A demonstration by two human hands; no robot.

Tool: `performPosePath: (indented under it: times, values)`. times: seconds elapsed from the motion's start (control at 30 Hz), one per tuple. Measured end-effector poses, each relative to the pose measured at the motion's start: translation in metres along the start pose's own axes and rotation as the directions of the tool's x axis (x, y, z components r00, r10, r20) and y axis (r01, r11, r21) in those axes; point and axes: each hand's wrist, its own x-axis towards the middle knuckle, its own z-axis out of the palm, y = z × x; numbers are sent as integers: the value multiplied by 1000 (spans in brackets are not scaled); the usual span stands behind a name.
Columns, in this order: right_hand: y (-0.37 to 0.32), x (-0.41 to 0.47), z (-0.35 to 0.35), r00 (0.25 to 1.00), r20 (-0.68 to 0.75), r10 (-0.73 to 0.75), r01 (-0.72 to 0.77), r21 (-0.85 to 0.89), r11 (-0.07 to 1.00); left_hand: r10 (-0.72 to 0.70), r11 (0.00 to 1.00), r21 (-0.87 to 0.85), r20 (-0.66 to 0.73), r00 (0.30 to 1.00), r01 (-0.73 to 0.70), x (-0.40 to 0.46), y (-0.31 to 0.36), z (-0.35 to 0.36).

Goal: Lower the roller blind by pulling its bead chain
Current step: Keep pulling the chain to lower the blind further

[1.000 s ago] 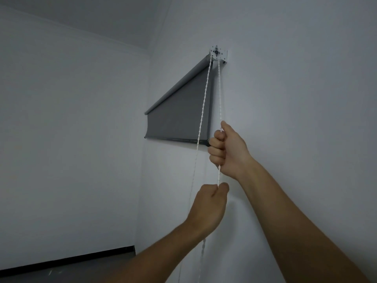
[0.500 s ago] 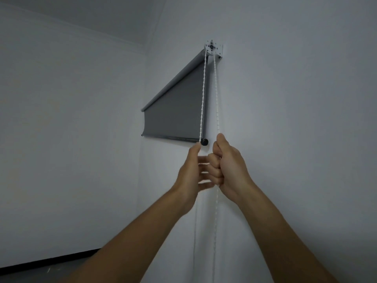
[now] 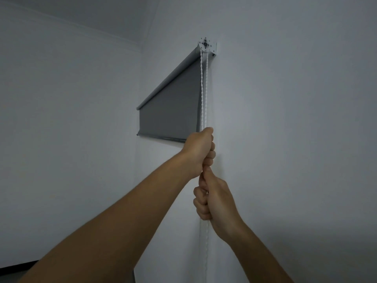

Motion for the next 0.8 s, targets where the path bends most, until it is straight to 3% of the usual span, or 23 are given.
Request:
performPosePath:
  times: [0.17, 0.3, 0.6, 0.8]
  values:
    - [-5, 8, -7, 1000, 11, 1, -1, -29, 1000, 156, 986, 76, -78, 985, -150, -6, -8, 9]
    - [-19, 25, -13, 997, -64, 39, -31, 111, 993, 314, 929, 246, -135, 940, -275, -12, -24, 5]
    - [-74, 49, -11, 988, 95, 119, -140, 261, 955, 420, 813, 439, 9, 907, -381, -44, -84, -3]
    - [-88, 64, -6, 989, 73, 130, -146, 293, 945, 405, 808, 470, -3, 914, -356, -58, -110, -11]
